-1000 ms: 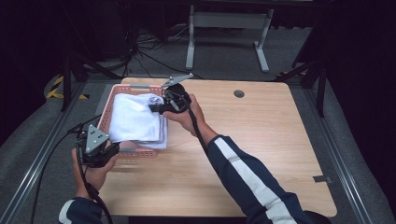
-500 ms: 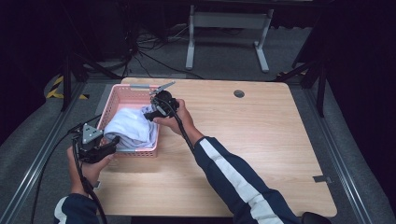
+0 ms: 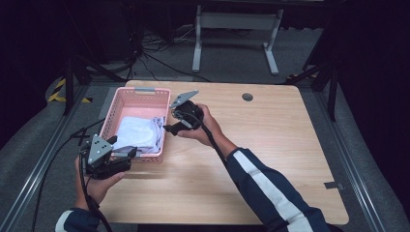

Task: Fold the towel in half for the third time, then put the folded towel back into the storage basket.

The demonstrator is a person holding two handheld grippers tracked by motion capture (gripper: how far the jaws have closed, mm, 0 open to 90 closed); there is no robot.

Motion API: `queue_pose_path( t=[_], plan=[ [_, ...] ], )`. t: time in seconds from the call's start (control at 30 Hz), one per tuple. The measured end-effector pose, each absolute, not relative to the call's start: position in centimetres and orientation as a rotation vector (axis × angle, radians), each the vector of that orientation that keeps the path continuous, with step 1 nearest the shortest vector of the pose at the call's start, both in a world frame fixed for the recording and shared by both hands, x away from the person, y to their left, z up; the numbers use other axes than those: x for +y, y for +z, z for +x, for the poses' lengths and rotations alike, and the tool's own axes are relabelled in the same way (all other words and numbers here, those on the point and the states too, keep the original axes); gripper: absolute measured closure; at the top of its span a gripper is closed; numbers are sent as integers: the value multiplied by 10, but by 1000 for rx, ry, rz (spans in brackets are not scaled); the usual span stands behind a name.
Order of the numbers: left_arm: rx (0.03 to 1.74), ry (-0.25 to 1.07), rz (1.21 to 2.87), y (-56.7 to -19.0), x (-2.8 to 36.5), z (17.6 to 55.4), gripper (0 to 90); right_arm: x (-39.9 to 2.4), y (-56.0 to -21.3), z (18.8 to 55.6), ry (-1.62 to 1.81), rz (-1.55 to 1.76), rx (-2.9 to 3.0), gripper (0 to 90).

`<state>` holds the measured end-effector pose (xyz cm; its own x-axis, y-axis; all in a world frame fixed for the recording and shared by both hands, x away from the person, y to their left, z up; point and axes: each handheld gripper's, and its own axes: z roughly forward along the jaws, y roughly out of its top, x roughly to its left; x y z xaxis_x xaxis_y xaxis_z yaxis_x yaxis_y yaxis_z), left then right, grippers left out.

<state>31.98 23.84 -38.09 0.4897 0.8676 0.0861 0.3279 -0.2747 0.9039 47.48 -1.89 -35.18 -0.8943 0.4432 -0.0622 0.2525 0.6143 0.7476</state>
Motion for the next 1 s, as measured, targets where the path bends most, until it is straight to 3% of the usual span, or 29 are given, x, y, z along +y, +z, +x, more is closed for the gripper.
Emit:
queue_pose_path(
  t=[0.13,0.37,0.63,0.77,0.9,1.0],
  plan=[
    [903,700,1860,-379,216,298,244,-56,-347,451,1141,518,2608,318],
    [730,567,2027,-402,169,281,239,-168,-354,396,1056,510,2560,303],
    [595,386,2271,-451,124,291,236,-305,-426,338,959,752,2528,296],
    [604,340,2287,-461,119,303,236,-341,-457,325,994,898,2525,272],
    [627,314,2310,-474,117,313,227,-351,-465,320,1063,945,2476,269],
    [658,261,2268,-479,122,320,165,-351,-467,318,1079,940,2452,264]
  ],
)
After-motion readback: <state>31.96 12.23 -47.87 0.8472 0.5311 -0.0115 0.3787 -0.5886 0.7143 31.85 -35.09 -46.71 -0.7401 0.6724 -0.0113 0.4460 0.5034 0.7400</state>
